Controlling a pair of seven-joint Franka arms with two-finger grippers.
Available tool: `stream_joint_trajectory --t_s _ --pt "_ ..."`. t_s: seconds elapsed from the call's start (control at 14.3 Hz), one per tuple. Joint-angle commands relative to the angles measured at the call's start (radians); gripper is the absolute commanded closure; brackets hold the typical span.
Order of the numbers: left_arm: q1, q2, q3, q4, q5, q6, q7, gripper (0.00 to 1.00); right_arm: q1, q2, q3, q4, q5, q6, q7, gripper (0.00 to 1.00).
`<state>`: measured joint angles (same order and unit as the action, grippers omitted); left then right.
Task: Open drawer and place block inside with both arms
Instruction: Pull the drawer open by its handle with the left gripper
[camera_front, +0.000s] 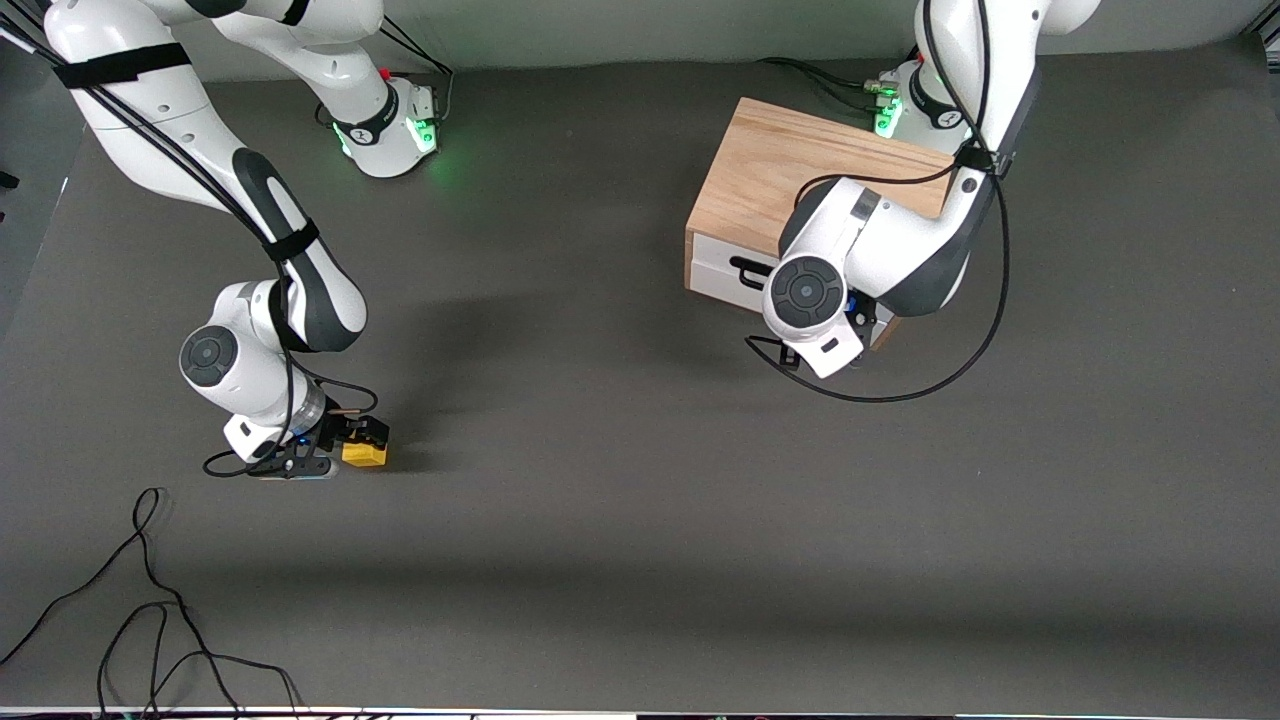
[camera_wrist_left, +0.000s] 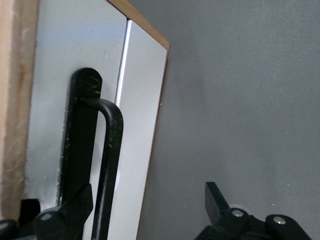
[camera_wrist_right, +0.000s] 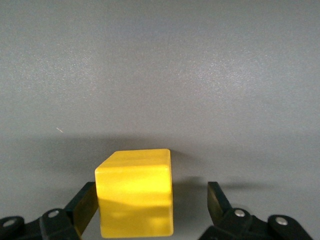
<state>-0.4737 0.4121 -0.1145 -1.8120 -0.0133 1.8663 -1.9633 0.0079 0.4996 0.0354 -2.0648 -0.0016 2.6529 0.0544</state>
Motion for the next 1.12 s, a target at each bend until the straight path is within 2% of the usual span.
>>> stream_joint_trajectory --t_s 0.0,0.56,0.84,1.05 --pt "-0.005 0.013 0.001 0.003 0.004 -0.004 -0.011 0.0 0.006 -0.007 -0.003 -0.008 0.015 0.018 -0.013 0.1" --pt "-0.002 0.039 0.001 0.065 0.01 -0.001 -0.008 0.0 0.006 -0.007 -0.003 -0.008 0.015 0.018 -0.015 0.22" --pt "-0.003 0.046 0.001 0.068 0.012 0.027 -0.008 0.0 0.006 -0.007 -0.005 -0.008 0.015 0.016 -0.018 0.52" --pt "-0.006 0.06 0.001 0.069 0.012 0.016 -0.003 0.0 0.006 -0.007 -0.003 -0.008 0.015 0.016 -0.018 0.63"
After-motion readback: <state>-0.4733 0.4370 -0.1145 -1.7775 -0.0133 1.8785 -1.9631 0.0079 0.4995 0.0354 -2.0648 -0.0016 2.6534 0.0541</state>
